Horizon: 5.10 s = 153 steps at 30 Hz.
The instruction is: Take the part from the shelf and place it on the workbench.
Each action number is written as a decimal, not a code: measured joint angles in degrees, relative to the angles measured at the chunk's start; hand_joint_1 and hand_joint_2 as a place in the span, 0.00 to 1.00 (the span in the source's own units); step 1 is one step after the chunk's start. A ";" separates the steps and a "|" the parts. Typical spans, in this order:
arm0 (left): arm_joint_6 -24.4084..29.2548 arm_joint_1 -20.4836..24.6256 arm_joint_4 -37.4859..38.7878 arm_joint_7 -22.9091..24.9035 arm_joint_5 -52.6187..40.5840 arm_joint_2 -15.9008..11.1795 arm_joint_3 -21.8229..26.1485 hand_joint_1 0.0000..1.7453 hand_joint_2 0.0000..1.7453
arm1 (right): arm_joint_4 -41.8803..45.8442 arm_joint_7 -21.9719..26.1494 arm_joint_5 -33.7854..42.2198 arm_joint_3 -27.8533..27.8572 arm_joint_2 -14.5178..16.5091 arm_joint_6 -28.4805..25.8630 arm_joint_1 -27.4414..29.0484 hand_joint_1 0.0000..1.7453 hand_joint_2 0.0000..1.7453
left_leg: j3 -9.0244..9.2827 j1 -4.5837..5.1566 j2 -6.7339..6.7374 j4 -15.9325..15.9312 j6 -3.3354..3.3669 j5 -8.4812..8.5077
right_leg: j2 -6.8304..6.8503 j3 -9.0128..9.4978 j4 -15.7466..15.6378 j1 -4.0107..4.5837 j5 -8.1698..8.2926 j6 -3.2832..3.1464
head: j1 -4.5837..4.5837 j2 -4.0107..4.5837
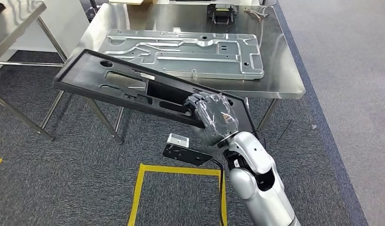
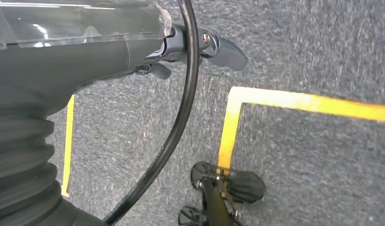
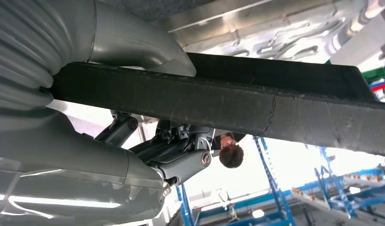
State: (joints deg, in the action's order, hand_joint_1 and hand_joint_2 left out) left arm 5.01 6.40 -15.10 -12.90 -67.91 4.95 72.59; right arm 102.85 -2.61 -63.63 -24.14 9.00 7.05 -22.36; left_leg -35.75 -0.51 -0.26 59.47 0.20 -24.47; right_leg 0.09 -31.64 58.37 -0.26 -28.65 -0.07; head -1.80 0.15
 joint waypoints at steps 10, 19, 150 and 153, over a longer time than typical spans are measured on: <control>-0.03 -0.01 0.00 -0.01 0.14 0.18 0.00 0.00 1.00 | -0.48 -0.33 -0.34 -0.08 -0.25 0.18 -0.60 1.00 1.00 | 1.22 -0.49 -0.23 -1.07 1.42 -0.27 | 0.02 -7.99 11.80 -0.15 -2.06 1.43 | 0.02 0.00; -0.23 0.02 -0.01 -0.05 0.17 0.60 0.00 0.00 1.00 | -0.56 -0.36 -0.50 -0.44 -0.19 0.20 -1.15 1.00 1.00 | 0.15 -0.31 -0.22 2.58 -0.95 -3.20 | 0.01 -2.49 -0.70 -0.18 3.04 -1.17 | 0.01 0.00; -0.29 -0.25 -0.02 -0.64 -0.87 0.91 -1.26 0.00 1.00 | -2.03 -2.33 -3.86 -0.84 -3.42 2.06 0.62 1.00 1.00 | -0.23 -0.19 0.03 2.67 -1.41 0.01 | -0.61 1.29 -0.60 0.20 0.15 -1.58 | 0.01 0.00; -0.25 -0.11 -0.02 -0.58 -0.88 0.86 -1.31 0.00 1.00 | -2.02 -2.34 -3.87 -0.84 -3.51 2.06 0.56 1.00 1.00 | 1.19 0.27 0.06 -0.83 -0.42 0.04 | -0.66 1.44 -0.70 0.34 -0.49 -0.73 | 0.01 0.00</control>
State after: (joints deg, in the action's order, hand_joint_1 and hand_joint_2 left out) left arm 4.76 6.29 -15.13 -13.47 -68.79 5.80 71.28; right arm 100.83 -4.96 -67.50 -24.98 5.49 9.11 -21.80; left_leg -34.56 -0.24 -0.21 58.63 -0.21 -24.43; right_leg -0.56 -30.21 57.67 0.08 -29.14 -0.80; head -1.79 0.15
